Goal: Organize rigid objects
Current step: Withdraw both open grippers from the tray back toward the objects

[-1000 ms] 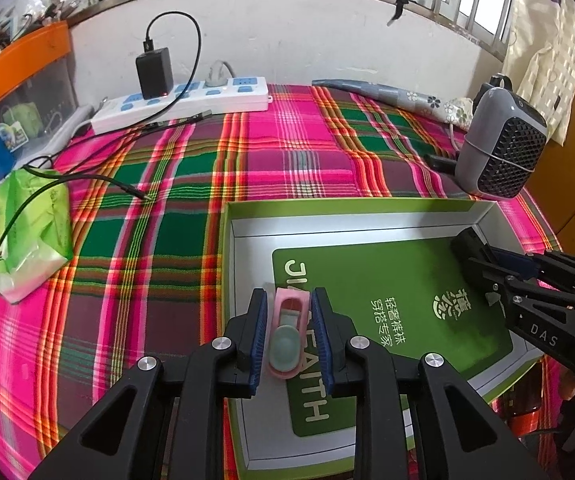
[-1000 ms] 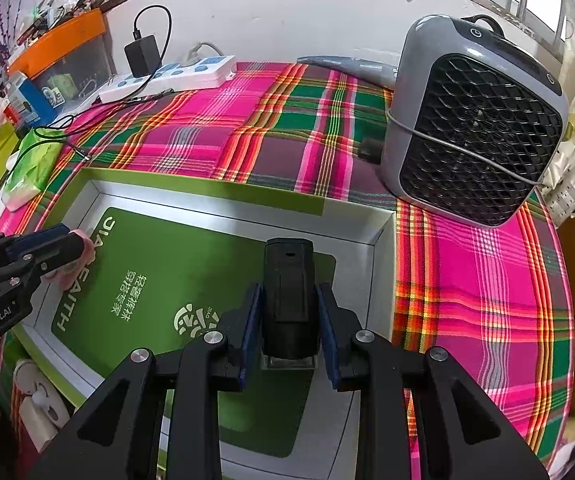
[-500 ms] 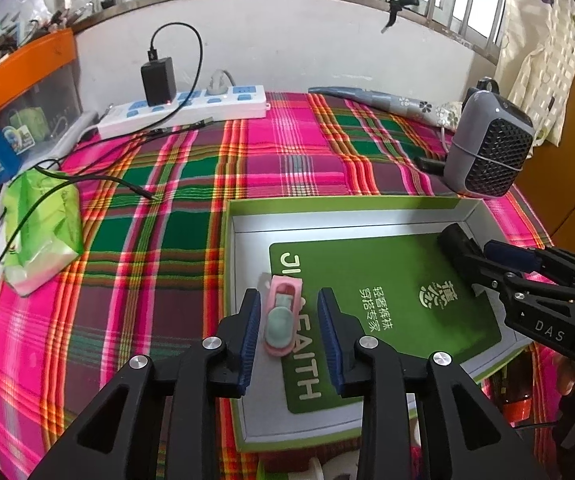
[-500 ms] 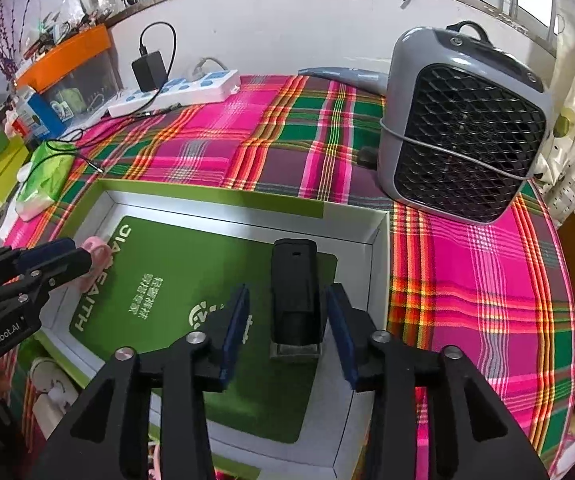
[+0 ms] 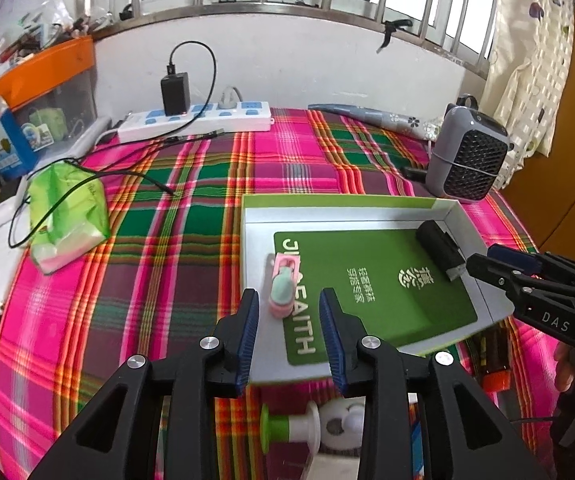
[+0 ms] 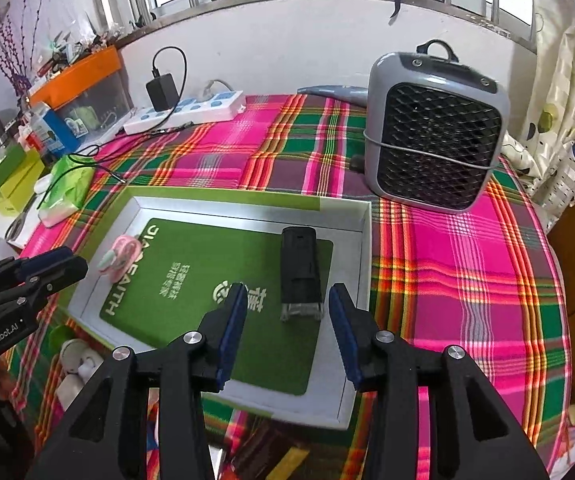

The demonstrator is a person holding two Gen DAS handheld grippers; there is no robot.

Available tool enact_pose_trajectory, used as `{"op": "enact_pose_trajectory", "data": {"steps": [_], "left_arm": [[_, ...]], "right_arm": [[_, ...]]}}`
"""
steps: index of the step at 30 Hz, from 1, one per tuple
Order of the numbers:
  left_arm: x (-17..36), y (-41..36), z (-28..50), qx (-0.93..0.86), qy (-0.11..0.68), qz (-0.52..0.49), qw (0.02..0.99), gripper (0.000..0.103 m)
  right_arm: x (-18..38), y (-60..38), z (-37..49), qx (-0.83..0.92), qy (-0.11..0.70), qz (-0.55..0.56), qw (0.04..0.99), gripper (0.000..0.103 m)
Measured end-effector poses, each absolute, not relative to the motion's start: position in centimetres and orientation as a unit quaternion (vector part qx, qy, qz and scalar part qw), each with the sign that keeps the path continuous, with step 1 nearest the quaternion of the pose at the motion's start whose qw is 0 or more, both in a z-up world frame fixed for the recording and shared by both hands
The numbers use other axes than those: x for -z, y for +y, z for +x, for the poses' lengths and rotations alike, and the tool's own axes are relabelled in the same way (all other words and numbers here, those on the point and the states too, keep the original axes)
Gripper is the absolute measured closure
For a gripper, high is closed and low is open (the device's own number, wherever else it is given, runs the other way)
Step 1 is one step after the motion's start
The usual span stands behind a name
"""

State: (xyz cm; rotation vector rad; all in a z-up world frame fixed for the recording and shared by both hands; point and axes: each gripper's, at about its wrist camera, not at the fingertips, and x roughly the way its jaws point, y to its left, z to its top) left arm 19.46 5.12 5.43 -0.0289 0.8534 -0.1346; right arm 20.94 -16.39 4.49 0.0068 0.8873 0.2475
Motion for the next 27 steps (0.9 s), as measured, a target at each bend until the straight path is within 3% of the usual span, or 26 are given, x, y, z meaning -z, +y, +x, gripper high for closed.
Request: {"op": "enact_pose_trajectory", "data": {"steps": [27], "left_arm": [[-4.4, 6.7, 10.7, 0.060, 0.414, -0.018, 0.908, 0.072]], "right_arm": [[-4.0, -18.0, 12.6, -0.108, 0.410, 0.029, 0.905, 0.059]]}}
